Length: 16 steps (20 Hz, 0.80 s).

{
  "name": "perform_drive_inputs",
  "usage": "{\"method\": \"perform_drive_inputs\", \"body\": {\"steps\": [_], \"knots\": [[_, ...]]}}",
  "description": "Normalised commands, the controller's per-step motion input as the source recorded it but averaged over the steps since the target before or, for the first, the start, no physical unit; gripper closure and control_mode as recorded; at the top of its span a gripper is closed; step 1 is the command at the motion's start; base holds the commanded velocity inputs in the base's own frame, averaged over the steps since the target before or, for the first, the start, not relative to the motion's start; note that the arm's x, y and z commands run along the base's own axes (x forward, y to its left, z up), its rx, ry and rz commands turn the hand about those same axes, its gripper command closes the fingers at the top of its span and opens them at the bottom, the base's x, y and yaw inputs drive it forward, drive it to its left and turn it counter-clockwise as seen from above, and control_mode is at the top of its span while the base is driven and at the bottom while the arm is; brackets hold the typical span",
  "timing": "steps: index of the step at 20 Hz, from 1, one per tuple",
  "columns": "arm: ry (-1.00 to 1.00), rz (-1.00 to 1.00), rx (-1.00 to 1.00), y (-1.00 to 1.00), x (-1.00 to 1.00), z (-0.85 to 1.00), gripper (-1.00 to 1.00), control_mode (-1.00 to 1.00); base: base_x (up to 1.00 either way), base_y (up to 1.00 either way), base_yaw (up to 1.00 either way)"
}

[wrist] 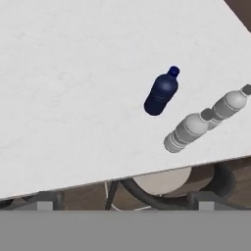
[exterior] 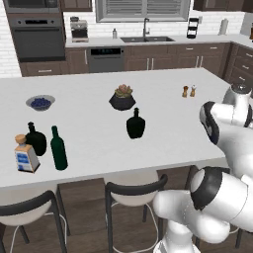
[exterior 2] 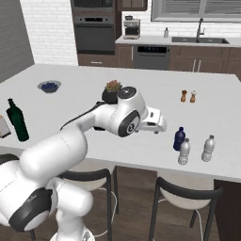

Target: Move the plastic bottles in the middle to the plastics group, and the glass bottles in the middle to the glass group.

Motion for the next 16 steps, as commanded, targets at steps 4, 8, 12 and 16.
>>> {"method": "perform_drive_inputs", "body": {"steps": [4, 8, 12, 16], "knots": [[0.09, 0.07, 0.0, 1.0, 0.05, 0.17, -1.0, -1.0, 0.0, 0.0, 0.0], [0.03, 0.01, 0.0, 1.0, 0.2, 0.26, -1.0, -1.0, 0.0, 0.0, 0.0], [0.02, 0.0, 0.0, 1.0, 0.32, 0.31, -1.0, -1.0, 0.0, 0.0, 0.0], [0.0, 0.0, 0.01, 0.98, 0.33, 0.32, -1.0, -1.0, 0.0, 0.0, 0.0]]}}
